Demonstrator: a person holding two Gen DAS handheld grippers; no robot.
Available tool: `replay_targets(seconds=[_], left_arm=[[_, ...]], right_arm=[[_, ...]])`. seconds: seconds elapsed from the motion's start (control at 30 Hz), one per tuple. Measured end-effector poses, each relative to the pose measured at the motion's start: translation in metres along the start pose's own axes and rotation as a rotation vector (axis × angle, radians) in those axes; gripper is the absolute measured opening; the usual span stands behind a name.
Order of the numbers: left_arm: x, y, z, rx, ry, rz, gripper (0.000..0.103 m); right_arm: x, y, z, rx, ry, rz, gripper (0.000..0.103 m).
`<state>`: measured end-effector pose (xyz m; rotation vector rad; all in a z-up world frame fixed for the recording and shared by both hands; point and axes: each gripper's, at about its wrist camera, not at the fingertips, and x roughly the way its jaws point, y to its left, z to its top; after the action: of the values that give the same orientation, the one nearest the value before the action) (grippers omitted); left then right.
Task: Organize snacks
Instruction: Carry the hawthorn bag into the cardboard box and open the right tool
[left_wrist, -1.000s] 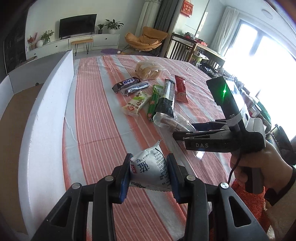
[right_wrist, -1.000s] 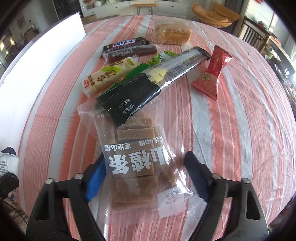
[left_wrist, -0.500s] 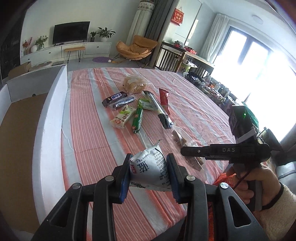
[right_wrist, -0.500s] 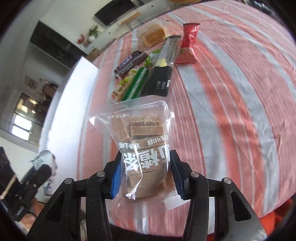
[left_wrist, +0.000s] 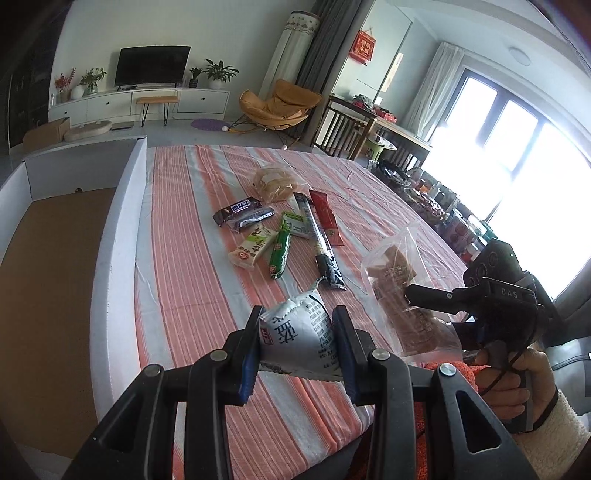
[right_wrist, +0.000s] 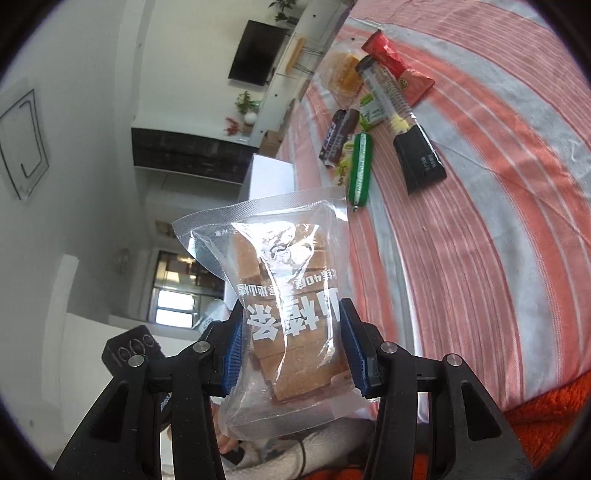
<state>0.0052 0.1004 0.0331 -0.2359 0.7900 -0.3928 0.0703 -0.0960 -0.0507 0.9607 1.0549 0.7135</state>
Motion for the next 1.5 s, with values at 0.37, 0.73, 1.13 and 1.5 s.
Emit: replay_targets(seconds=[0.37, 0.73, 1.13, 1.5], left_arm=[[-0.088, 0.070, 0.026, -0.109, -0.160, 0.149, 0.036], [-0.132, 0.188, -0.007, -0.322, -0.161, 0.581, 0.054], [-0.095, 0.150, -0.011, -0.191, -0.187, 0.527, 0.091], [-0.004, 0.073, 0.000, -0.014, -0.025, 0.537, 0.093]], right_arm=[[0.028, 0.072, 0.001, -0.103, 0.062, 0.035, 0.049], [0.201, 0.219, -0.021, -0.402, 0.230, 0.010, 0.075], [0.096, 0.109, -0.019, -0.682, -0.150, -0.679, 0.077], [-0.035, 0.021, -0.003, -0.362, -0.472, -0.918, 0.077]])
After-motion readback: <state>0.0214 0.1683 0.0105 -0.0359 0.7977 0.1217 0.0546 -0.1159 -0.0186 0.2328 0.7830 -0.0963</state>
